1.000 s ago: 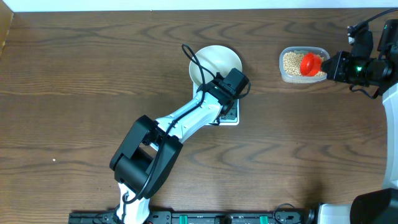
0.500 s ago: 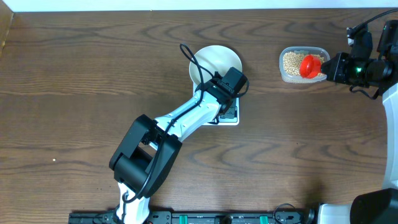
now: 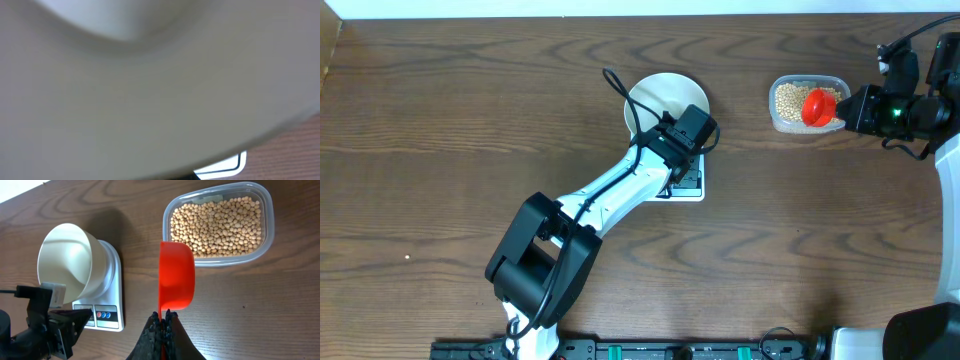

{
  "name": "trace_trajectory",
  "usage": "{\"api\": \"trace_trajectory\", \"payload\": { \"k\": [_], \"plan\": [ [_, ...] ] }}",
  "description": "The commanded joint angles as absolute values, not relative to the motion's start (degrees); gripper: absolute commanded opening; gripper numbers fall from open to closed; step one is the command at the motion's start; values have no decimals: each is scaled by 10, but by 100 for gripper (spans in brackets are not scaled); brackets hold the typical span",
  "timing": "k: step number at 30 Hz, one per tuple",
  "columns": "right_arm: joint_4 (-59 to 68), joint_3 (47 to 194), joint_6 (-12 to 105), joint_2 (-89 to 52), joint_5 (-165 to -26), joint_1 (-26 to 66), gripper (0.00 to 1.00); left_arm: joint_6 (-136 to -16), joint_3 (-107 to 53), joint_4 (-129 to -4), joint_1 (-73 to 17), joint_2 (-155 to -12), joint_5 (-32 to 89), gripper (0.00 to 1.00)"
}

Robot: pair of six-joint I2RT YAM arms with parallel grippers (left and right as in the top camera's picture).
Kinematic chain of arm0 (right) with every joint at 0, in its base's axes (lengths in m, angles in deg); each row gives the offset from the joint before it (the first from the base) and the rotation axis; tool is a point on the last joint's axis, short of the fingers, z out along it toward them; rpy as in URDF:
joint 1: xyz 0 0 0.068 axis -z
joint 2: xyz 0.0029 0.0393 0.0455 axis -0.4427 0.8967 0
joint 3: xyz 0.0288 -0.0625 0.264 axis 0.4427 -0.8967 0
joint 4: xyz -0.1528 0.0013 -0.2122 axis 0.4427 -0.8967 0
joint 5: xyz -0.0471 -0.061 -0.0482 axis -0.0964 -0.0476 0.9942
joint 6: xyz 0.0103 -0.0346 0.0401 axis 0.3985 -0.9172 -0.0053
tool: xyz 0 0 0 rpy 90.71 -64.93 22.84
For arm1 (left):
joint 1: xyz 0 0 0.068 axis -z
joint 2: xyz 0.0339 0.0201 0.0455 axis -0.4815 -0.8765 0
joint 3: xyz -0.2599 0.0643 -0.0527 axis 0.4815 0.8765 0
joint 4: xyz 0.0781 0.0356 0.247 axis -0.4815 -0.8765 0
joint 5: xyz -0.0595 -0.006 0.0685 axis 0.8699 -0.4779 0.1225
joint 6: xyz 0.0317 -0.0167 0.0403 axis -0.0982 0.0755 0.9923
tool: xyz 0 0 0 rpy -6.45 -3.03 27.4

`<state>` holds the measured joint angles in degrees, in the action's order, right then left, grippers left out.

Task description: Scoop item into bowl and weigh 50g on scale

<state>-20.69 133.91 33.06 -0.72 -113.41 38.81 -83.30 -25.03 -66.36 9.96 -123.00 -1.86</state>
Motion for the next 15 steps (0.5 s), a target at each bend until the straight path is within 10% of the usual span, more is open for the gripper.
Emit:
{"api": "trace_trajectory", "payload": {
  "k": [1,15],
  "plan": [
    [-207,1350,317,-9,-1136,391,1,-843,-239,-668,100,-1223,-6,7],
    [-208,1350,314,-9,-1136,391,1,-852,-223,-641,104,-1258,4,7]
  ]
}}
